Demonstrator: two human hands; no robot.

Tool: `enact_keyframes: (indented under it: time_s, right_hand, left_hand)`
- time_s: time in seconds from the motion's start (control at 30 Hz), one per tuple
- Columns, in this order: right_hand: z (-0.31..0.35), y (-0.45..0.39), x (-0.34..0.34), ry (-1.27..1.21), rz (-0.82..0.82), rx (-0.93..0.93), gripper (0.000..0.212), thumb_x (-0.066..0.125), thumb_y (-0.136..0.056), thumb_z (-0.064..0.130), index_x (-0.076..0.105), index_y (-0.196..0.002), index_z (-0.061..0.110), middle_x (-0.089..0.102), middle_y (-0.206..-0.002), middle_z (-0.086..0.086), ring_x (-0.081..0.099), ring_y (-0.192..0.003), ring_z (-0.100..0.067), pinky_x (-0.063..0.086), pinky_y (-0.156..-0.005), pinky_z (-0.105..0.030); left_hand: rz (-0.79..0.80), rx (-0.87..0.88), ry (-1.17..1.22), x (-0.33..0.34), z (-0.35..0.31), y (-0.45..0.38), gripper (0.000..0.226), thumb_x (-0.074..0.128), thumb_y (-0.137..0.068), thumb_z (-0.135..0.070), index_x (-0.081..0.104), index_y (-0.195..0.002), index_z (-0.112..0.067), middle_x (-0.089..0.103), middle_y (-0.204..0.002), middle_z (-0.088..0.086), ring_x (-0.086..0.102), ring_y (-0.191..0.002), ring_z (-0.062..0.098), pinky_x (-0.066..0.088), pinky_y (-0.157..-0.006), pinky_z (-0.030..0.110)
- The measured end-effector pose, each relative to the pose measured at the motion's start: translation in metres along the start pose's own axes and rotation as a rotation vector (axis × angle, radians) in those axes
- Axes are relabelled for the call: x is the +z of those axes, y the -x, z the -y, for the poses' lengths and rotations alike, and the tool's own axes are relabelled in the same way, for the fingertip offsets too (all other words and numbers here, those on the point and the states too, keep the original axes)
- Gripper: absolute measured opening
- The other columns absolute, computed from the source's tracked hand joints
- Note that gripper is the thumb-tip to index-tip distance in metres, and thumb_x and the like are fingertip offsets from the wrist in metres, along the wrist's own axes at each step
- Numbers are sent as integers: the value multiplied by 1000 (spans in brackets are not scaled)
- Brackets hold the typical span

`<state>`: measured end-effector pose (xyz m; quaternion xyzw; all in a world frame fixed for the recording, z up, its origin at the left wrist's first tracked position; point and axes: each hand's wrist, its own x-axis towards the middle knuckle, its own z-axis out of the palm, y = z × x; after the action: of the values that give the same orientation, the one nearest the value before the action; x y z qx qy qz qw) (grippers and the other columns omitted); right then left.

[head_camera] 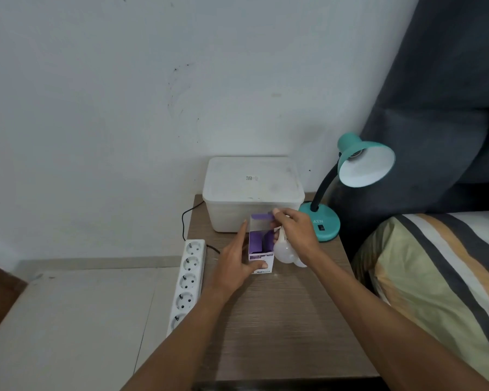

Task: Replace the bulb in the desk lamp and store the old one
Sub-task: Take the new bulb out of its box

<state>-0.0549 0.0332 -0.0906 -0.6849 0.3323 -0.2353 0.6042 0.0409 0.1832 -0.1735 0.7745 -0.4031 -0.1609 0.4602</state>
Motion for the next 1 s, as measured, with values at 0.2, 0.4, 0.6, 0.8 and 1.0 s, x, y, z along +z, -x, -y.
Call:
enact_keyframes:
  time_s: [0.2, 0.4, 0.6, 0.8, 1.0]
  right_hand:
    - [-4, 8, -11, 137, 56, -93, 10, 70, -91, 22, 75, -90, 14, 72, -70, -9, 65, -59, -16, 56, -65, -35]
    - [-15, 14, -16, 316, 148, -122, 7, 78, -84, 18, 75, -87, 23, 73, -89, 4, 70, -86, -9, 58, -71, -21]
    - [-29, 23, -15, 426, 128, -173, 11, 80, -82, 23, 75, -92, 19, 72, -90, 6, 69, -87, -7, 60, -74, -25]
    - [-32, 25, -15, 514, 101, -236, 11, 79, -83, 28, 74, -91, 24, 72, -88, 11, 67, -85, -7, 60, -72, -35]
    - [-30, 26, -11, 634, 78, -218, 14, 80, -79, 31, 73, -91, 29, 65, -99, 6, 61, -92, -9, 56, -77, -33]
  left_hand:
    - [-6, -4, 28, 1, 2, -2, 117, 95, -68, -29, 23, -160, -34, 62, -140, 1, 64, -121, 14, 55, -102, 42]
    - [-17, 22, 3, -1, -2, -1, 104, 94, -71, -25, 35, -156, -22, 59, -141, 3, 62, -124, 16, 56, -102, 40]
    - [-16, 63, -56, -1, -4, 1, 98, 92, -73, -25, 38, -155, -17, 58, -139, 4, 58, -123, 13, 55, -102, 36]
    - [-18, 76, -66, 0, -5, 1, 100, 92, -72, -28, 37, -156, -17, 59, -139, 3, 57, -122, 9, 52, -104, 29]
    - [-40, 85, -66, 4, -2, 3, 99, 92, -73, -26, 38, -156, -17, 60, -139, 3, 57, -122, 9, 52, -103, 28]
